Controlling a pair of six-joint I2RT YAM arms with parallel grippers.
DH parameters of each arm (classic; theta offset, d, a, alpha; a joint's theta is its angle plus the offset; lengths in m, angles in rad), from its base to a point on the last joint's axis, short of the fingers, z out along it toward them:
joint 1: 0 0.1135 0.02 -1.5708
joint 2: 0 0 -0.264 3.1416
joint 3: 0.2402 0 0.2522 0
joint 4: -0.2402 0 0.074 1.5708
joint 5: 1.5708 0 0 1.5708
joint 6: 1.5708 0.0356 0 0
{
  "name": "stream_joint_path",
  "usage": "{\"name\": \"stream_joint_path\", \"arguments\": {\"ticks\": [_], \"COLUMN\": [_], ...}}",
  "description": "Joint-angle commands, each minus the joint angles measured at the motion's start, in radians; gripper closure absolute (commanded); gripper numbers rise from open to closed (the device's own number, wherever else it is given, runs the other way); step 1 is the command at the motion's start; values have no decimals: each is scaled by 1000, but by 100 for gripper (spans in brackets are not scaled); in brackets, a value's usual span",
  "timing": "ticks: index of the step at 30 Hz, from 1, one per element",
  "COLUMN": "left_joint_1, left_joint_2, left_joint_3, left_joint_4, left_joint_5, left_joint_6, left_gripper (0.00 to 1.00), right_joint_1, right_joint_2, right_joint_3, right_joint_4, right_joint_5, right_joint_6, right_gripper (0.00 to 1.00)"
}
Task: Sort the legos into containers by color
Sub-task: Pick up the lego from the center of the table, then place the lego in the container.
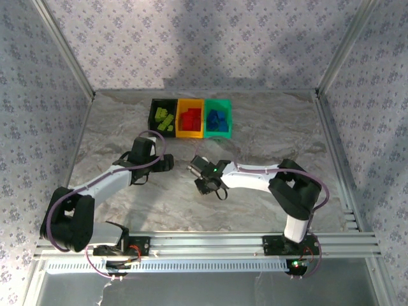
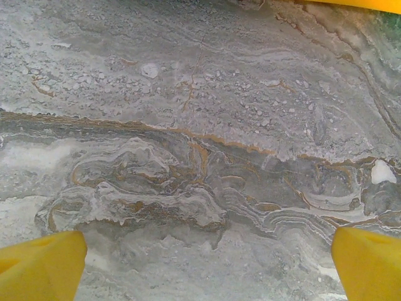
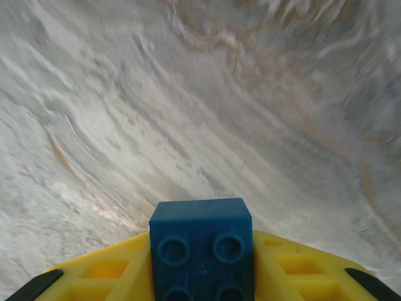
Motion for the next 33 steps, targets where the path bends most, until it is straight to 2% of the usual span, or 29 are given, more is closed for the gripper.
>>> {"name": "stream_joint_path", "arguments": {"ticks": [1, 11, 25, 29, 33], "left_joint_1": [6, 7, 9, 11, 12], "left_joint_2": [6, -22, -25, -21, -16], "left_joint_3": [6, -5, -5, -2, -1], "left_joint_4": [25, 27, 24, 22, 21], "left_joint_5": [16, 9, -13, -9, -8], "left_joint_6": [-14, -23, -17, -18, -18], "left_gripper": [0, 0, 0, 0, 0], "right_joint_1": [-42, -256, -551, -602, -608], "right_joint_2": [-64, 19, 348, 441, 523], "right_joint_3": [73, 398, 814, 900, 1005], "right_joint_4": [-3, -39, -109, -138, -202], "right_joint_5": [-2, -94, -251, -316, -302], "right_joint_6": [-45, -114, -113, -94, -107], "right_gripper": [60, 59, 60, 60, 58]}}
